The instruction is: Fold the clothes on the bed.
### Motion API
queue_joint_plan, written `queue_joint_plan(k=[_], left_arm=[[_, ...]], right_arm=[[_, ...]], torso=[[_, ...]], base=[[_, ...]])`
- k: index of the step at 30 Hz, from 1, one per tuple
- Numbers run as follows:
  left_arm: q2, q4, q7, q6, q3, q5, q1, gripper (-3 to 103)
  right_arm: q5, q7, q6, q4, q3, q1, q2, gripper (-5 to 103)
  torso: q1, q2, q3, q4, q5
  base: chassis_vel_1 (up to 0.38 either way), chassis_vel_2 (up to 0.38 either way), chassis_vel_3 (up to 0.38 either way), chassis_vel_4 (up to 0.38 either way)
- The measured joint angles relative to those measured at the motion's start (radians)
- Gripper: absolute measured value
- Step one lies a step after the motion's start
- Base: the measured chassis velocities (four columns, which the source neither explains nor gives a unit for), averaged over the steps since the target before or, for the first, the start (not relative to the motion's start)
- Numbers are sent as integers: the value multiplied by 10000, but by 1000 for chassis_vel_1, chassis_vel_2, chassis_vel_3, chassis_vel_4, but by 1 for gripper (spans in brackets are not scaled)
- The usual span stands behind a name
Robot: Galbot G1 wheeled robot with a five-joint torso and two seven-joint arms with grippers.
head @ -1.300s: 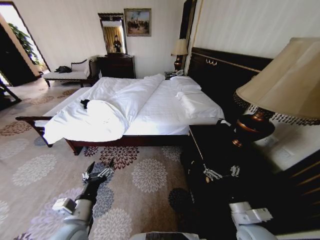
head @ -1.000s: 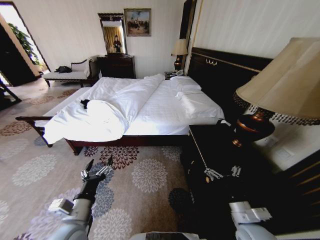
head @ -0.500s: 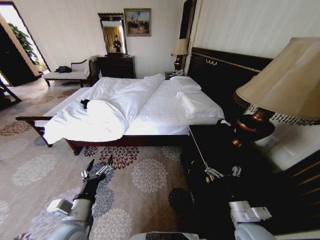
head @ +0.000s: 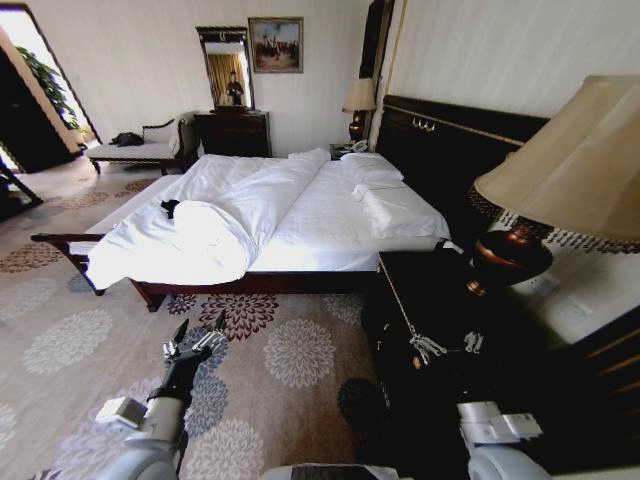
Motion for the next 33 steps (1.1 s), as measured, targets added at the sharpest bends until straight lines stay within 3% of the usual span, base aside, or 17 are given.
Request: queue_joint_plan(k=[33], left_arm=[[-143, 73, 6, -14, 91, 33, 5, 100]], right_arm=[[18, -2, 6, -189, 34, 192, 10, 100]], torso=[[1, 0, 0, 0, 0]], base=[[-53, 57, 57, -55]])
